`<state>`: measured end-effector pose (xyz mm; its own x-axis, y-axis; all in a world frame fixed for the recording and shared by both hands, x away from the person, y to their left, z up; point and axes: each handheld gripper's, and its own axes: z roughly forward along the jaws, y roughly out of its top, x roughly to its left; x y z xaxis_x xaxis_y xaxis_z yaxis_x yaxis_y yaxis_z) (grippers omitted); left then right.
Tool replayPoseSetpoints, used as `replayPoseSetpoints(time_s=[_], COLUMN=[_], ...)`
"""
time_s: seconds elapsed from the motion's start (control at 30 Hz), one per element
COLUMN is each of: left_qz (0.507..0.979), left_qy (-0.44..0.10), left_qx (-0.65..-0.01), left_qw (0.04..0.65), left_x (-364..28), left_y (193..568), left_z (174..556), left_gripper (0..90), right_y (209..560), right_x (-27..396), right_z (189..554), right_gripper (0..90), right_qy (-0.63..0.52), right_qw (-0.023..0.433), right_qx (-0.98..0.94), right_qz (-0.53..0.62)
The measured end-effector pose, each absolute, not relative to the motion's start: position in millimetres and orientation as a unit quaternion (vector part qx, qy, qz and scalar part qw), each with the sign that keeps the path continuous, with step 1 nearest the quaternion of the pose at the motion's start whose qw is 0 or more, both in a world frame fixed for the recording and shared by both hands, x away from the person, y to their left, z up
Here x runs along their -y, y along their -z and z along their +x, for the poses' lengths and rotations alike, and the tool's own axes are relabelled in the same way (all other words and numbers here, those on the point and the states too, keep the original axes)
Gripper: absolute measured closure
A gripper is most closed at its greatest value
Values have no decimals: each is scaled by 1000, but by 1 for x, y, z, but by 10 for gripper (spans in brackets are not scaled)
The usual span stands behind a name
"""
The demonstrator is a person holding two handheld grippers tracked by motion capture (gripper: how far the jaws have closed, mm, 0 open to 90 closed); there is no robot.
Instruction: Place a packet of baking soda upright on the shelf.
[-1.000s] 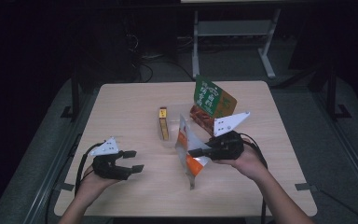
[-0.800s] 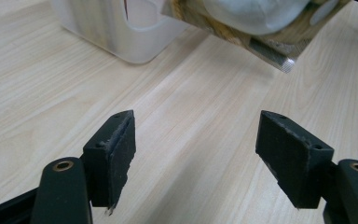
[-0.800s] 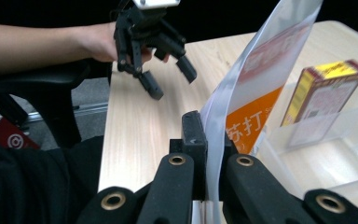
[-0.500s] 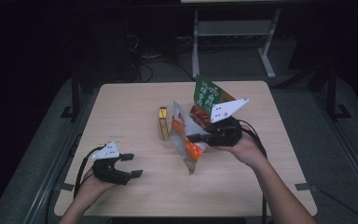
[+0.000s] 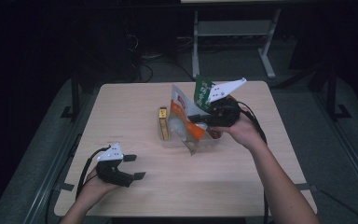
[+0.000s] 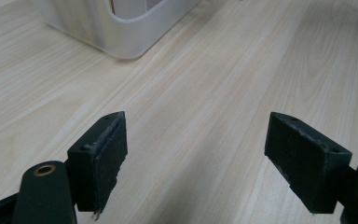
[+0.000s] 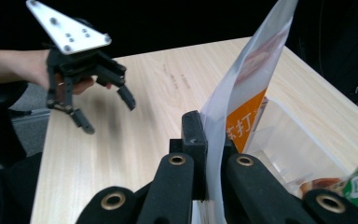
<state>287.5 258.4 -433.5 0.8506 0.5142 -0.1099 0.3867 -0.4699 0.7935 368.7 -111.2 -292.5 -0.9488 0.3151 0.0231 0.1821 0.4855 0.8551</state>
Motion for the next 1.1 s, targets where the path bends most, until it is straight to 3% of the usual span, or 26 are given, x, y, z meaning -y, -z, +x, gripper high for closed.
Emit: replayPoseSetpoints(time_s=[1.1], left_qz=[862], left_qy=[-66], left_qx=[-255], left_qw=[433], left_x=[-254], left_y=[433], left_z=[286], left_gripper=[197], right_y=[290], right_x=[97], right_z=[420], right_gripper=[900], right_qy=[-492], right_qw=[106], right_qx=[-832], right_qz=[234])
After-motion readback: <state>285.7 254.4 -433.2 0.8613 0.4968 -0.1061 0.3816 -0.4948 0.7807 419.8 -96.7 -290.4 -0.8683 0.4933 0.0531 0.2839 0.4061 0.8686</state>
